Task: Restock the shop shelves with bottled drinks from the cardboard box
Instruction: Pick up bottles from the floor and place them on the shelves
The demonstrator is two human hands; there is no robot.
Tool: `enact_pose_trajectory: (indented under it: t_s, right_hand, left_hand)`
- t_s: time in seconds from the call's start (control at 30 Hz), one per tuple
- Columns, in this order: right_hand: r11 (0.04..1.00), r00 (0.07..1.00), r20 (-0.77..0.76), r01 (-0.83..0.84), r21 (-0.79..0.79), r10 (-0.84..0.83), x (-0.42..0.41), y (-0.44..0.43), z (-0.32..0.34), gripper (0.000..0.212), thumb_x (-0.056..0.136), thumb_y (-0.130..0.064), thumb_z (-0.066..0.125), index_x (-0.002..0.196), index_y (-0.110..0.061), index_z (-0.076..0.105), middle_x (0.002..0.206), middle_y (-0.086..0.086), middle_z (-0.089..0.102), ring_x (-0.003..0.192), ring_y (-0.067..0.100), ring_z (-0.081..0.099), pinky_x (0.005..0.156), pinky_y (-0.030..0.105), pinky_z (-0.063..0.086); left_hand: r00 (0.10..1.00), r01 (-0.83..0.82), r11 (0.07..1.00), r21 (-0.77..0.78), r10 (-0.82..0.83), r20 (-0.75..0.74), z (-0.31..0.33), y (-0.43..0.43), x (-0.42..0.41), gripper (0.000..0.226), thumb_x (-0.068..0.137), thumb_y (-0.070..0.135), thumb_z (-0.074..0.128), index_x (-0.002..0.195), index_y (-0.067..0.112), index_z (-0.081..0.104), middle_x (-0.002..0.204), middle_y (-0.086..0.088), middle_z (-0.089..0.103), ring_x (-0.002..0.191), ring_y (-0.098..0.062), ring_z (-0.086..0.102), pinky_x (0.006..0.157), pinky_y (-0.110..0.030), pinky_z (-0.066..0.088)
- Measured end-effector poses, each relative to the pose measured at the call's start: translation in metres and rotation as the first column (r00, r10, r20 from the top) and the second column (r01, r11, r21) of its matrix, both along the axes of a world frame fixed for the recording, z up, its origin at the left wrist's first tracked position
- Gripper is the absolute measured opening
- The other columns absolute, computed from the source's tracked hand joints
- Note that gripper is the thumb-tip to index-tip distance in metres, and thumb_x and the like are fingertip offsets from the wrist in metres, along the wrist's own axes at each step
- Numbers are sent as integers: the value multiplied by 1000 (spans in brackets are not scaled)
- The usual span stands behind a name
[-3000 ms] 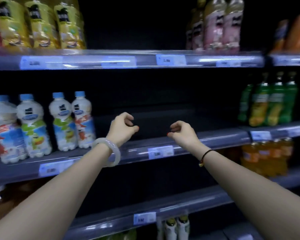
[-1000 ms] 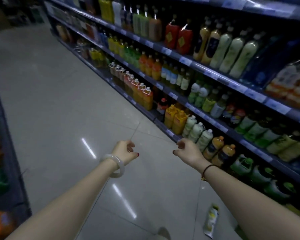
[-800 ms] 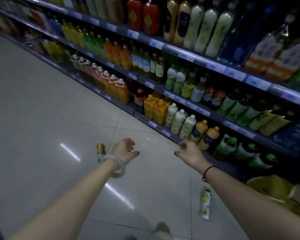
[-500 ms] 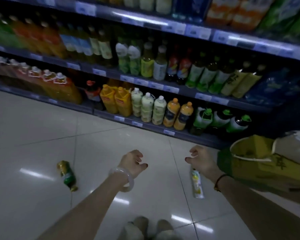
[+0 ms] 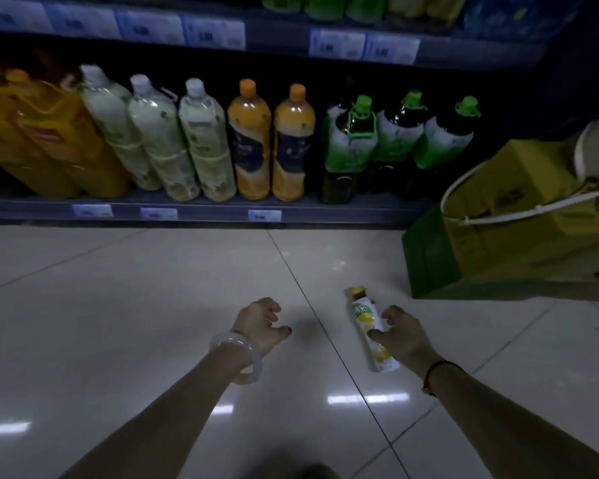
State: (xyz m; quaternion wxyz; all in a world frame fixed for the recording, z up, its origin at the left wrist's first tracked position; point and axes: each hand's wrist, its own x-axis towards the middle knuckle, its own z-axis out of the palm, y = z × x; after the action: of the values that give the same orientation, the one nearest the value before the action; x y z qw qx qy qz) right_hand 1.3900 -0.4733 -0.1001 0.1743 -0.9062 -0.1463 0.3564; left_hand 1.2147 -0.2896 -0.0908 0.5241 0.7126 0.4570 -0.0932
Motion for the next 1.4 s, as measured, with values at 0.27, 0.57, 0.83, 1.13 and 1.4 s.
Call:
enact_pose_trajectory:
  t_s: [0.27,0.57,0.83,1.13,1.4]
  right_hand:
    - [992,991,133,-15,-127,32,34,-5,-134,52,77,-33,71,121,-15,48,115,8,57,105,26,56,90,35,46]
    - [968,972,221,128,-216,-79,45,-4,-215,70,71,-30,79,124,-7,39,123,16,44,114,34,45,91,42,46]
    - [930,933,-12,361,69,-361,43,-10,-231,50,60,-4,83,97,-6,48,96,16,62,78,27,61,67,32,51]
    - [887,933,-221,342,311,-282,17,33,-183,63,57,6,83,108,-2,47,98,13,62,88,27,63,70,35,55]
    - [907,964,-236,205,367,-123,-40,87,-46,64,57,2,85,105,-12,45,94,5,60,90,28,62,81,45,55]
  left_hand:
    - [995,99,993,64,-99,11,-135,19,41,27,75,15,75,94,18,56,93,-5,59,83,-18,55,76,-25,46]
    - [993,107,993,55,-104,-51,-210,23,43,29,72,13,76,92,21,56,91,-3,60,80,-18,58,77,-24,48]
    - [995,74,997,27,-72,-71,-220,21,29,28,73,11,75,91,18,56,85,0,57,79,-20,58,78,-25,49]
    - [998,-67,998,2,67,6,-184,21,8,34,72,5,75,72,28,51,74,5,55,72,-20,56,74,-26,49]
    - [954,-296,954,-37,297,43,-57,31,-53,30,69,16,78,90,18,58,89,-3,62,82,-18,59,75,-18,42]
